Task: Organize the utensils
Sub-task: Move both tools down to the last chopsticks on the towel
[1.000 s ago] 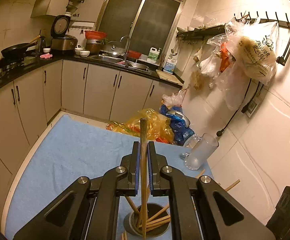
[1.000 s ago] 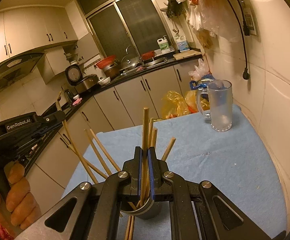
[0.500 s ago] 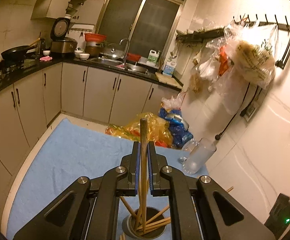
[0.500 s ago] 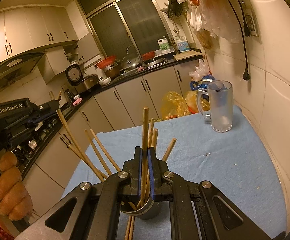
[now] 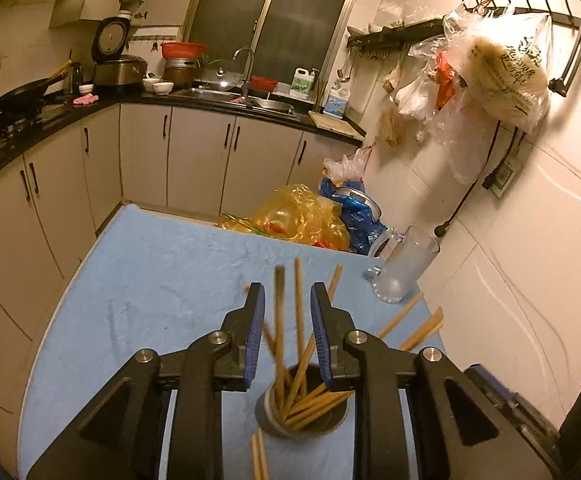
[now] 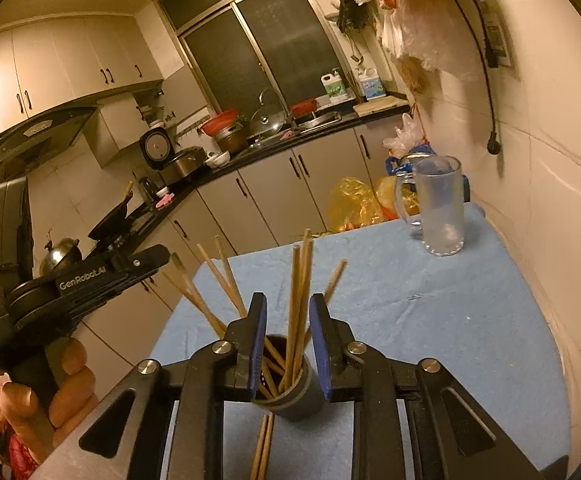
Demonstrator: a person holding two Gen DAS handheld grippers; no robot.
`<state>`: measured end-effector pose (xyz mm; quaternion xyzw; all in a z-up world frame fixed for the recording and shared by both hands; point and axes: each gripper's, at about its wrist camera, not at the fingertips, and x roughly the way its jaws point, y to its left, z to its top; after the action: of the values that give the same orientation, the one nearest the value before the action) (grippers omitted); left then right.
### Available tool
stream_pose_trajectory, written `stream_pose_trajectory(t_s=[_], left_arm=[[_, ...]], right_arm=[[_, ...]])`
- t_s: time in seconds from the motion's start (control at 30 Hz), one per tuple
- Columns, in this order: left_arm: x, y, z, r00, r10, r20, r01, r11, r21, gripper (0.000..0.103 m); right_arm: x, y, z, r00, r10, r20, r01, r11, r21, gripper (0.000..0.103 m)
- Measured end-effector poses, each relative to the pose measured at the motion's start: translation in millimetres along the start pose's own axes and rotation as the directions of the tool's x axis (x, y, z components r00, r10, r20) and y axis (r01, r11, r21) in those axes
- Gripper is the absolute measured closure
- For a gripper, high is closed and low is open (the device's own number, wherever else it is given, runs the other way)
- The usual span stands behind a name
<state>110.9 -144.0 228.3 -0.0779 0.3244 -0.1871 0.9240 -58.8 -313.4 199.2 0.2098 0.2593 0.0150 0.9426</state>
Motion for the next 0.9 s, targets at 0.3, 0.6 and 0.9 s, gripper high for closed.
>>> stream_pose_trajectory(t_s=[0.3,0.6,0.9], left_arm=[[-27.3,35.2,-76.6,0.994,0.047,-0.103,-0.046,0.999,0.010,0.072],[6.7,62.7,-173.4,0.920,0.052,-0.389,-0.065,0.998,-0.021,0.072],[47.7,53.7,-182.0,0.867,0.026,-0.498,-0.059,0.997,-0.051,0.075]], right_arm=[[-12.5,-17.6,-65.5,0.993,-0.031,-0.113,0.034,0.999,0.020,0.066],[6.6,-29.5,-136.0,0.966,-0.003,-0.259,0.018,0.998,0.056,0.066],[-0.6,-47.2,-154.7,0.960,0.002,-0.280,0.030,0.994,0.107,0.066]])
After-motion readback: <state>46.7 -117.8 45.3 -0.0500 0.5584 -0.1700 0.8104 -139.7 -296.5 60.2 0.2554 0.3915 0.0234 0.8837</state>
